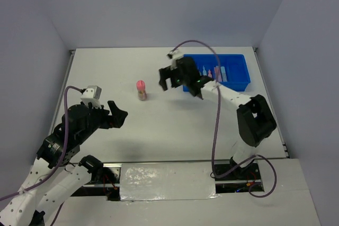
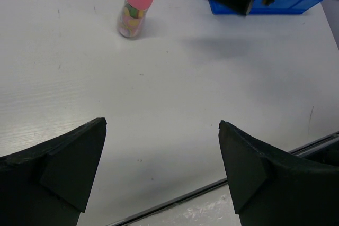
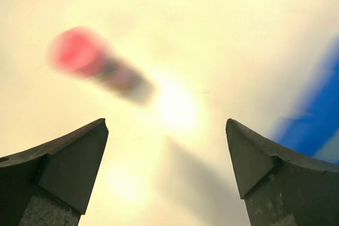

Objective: Sort the stationery into containers
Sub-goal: Pick up the stationery from the center of the board.

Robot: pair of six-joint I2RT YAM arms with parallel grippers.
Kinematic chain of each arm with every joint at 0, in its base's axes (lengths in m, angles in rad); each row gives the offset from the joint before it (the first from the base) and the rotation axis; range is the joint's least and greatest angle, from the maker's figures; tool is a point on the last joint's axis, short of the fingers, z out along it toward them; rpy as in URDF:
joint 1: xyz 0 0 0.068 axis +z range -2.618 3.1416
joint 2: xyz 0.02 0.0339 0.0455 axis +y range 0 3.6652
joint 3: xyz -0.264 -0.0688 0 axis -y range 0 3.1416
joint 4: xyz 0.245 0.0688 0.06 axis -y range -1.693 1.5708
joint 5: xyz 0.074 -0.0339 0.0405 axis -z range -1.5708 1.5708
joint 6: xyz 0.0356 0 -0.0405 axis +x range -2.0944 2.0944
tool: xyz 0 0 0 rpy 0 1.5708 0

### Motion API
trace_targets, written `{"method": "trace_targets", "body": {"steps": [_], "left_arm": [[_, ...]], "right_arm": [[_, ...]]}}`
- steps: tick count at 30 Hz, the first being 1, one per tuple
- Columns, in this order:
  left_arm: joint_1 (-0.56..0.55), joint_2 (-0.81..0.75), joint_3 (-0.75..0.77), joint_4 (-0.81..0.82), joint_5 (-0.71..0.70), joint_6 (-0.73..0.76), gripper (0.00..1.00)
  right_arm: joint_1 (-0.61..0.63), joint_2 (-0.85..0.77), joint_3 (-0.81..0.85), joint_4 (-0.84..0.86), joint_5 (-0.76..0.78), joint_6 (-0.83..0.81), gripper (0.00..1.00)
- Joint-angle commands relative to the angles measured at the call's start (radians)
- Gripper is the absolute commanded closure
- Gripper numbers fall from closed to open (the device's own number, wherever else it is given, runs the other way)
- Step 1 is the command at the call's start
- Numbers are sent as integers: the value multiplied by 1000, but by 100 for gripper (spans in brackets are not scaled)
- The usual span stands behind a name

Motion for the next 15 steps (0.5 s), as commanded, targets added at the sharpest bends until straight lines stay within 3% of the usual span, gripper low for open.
{"method": "trace_targets", "body": {"steps": [1,6,15], "left_arm": [[9,-11,-6,45,11,23,1],[9,-11,-8,50,20,24,1],[10,-20,-9,56,43,33,1]], "right_arm": [[101,52,-63,260,-102,-1,0],[171,161,-60,462,-117,27,0],[205,310,37,495,-122,15,0]]}}
